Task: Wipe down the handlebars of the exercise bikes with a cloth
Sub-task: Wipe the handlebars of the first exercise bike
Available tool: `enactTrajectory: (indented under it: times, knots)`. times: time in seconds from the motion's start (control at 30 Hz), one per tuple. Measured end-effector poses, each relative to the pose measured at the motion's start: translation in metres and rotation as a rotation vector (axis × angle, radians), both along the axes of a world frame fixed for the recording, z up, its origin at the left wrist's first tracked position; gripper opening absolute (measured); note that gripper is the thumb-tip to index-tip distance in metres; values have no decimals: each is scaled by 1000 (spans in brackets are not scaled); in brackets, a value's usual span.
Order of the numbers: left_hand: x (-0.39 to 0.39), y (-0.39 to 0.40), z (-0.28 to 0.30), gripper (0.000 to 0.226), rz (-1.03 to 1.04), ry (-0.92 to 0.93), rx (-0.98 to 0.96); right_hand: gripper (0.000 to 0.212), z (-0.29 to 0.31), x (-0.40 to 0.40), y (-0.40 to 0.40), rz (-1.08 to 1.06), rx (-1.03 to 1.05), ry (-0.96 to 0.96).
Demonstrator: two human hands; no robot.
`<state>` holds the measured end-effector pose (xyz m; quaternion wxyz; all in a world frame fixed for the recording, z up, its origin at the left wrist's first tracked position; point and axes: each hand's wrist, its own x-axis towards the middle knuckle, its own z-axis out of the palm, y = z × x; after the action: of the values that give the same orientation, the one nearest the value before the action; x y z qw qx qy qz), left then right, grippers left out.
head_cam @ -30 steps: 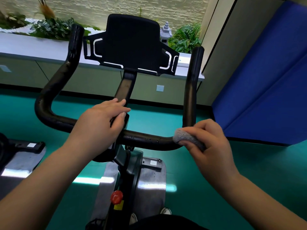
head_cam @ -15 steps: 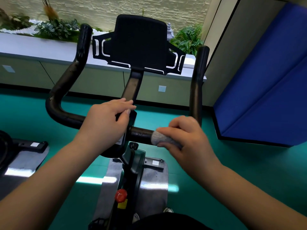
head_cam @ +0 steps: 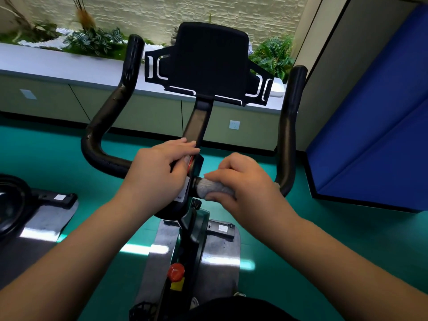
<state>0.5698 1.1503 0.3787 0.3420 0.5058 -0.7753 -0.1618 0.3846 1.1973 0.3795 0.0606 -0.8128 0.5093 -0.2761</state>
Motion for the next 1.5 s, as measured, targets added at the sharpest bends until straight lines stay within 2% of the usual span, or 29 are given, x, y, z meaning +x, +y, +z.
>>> enactTrajectory:
  times: [0.1, 0.2, 0.33, 0.47, 0.67, 0.8, 0.87, 0.97, 1.03, 1.1, 1.2, 1.37, 1.43, 1.5]
  knots:
    - [0, -1, -1, 34, -17, 19, 3, 26, 6, -9, -7, 0, 104, -64]
    - [-1, -1, -3, 32, -14, 21, -25, 27, 5, -21, 0, -14, 98, -64]
    - [-1, 0, -3, 32, 3, 23, -44, 28, 5, 0, -5, 36, 96, -39]
    - [-1, 0, -3, 32, -2, 29, -32, 24, 16, 12, -20, 41, 199, -48]
    - [-3, -1, -6, 32, 20, 29, -38, 14, 30, -27, -20, -50, 397, 34]
    - [-4, 0, -6, 31, 39, 25, -52, 28, 23, 2, -33, -45, 410, 121]
    - [-4, 0, -7, 31, 34, 30, -60, 32, 27, 1, -40, -69, 517, 154]
    - [-5, 0, -8, 31, 33, 43, -58, 38, 35, -22, -50, -73, 730, 310]
    - [-5, 0, -8, 32, 44, 45, -53, 37, 37, -27, -56, -49, 806, 349]
    - [-5, 0, -8, 31, 52, 40, -58, 39, 32, -17, -63, -14, 823, 267]
    - [-5, -1, -9, 30, 56, 39, -70, 27, 26, 2, -67, 31, 818, 118]
    - [-5, -1, -9, 30, 49, 35, -69, 14, 39, -31, -72, 97, 913, 389]
    - [-5, -1, -9, 30, 51, 24, -67, 23, 41, -35, -74, 96, 945, 383]
    - [-5, -1, -9, 30, 58, 18, -77, 28, 33, -23, -75, 92, 901, 292]
